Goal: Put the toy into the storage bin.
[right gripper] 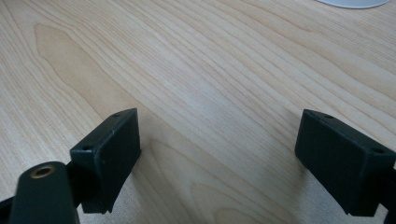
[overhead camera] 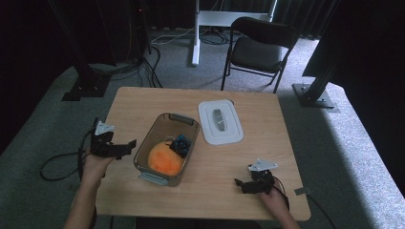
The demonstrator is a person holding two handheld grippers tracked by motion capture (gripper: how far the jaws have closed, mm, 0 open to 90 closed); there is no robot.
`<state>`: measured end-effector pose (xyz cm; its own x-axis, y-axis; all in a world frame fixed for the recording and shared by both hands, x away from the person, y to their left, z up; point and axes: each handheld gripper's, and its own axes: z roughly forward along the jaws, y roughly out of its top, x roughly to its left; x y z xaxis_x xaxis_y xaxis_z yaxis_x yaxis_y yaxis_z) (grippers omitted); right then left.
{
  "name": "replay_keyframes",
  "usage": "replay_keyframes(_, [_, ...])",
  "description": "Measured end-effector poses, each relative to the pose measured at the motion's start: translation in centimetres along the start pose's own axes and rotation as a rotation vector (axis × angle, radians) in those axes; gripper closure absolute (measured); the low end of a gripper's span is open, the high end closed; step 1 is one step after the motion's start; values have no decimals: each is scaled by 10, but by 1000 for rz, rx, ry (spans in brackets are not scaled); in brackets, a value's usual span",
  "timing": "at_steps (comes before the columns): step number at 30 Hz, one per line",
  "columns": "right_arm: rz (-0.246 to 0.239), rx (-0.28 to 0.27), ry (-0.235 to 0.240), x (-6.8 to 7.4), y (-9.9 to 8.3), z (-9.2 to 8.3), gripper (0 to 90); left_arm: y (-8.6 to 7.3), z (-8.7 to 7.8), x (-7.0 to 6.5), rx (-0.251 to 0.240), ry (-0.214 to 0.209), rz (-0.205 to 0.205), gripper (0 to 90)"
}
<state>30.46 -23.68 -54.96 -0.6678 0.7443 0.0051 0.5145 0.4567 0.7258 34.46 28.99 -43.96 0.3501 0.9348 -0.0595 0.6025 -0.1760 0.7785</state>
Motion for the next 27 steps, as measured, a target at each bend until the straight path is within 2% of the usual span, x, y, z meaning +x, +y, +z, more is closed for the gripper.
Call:
replay_keyframes(6, [0, 0, 0, 0, 0, 0, 134, -21, 10, 16, 4, 5, -32, 10])
replay_keyframes(11, [0, -1, 0, 0, 0, 0, 134, -38, 20, 22, 24, 17, -44, 10])
replay_keyframes(17, [0, -1, 0, 0, 0, 0, 134, -50, 24, 22, 18, 10, -39, 10])
replay_keyframes(27, [-1, -1, 0, 0, 0, 0, 134, -73, 30, 21, 37, 31, -40, 11])
